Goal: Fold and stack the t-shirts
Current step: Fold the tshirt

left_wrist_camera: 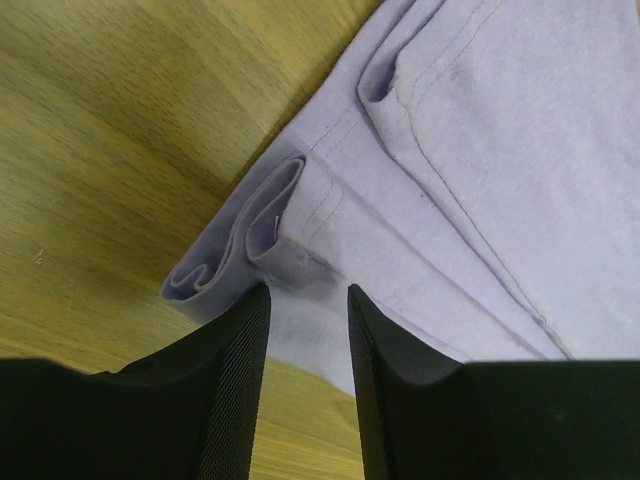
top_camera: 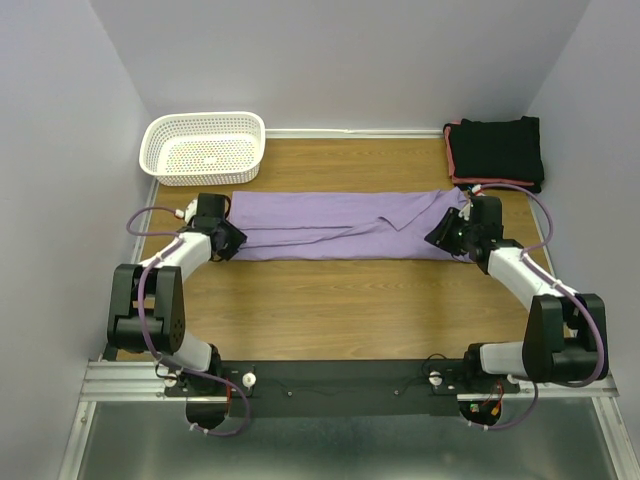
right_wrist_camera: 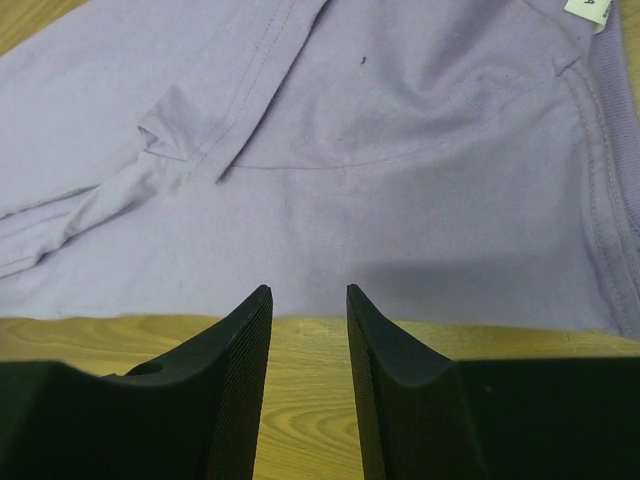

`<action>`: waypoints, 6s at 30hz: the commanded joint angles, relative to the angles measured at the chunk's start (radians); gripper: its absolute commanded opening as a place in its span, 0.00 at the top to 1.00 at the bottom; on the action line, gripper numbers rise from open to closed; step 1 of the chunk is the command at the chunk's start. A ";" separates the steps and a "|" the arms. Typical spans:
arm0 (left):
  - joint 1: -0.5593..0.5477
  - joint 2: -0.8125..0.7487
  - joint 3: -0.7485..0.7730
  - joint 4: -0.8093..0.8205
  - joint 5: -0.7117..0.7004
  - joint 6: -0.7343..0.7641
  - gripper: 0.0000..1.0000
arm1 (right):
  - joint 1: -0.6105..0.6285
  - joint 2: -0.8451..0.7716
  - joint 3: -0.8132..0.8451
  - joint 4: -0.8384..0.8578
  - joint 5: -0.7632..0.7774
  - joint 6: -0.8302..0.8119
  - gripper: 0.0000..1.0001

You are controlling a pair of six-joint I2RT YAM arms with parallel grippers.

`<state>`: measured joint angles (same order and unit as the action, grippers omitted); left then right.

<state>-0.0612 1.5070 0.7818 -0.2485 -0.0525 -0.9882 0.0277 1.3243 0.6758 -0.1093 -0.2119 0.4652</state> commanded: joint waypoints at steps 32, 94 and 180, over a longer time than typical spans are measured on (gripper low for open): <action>-0.003 0.150 0.195 -0.006 -0.061 0.046 1.00 | 0.008 0.030 0.011 0.023 -0.078 -0.053 0.56; 0.044 0.134 -0.044 0.092 0.048 0.129 0.55 | -0.113 0.562 0.309 0.278 -0.061 0.121 0.56; -0.713 0.691 0.847 -0.003 0.137 -0.202 0.63 | -0.118 0.661 0.493 0.238 -0.257 0.162 0.99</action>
<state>-0.7639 2.1777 1.5951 -0.2909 0.1024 -1.1351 -0.0975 2.0064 1.1805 0.1333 -0.4618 0.6292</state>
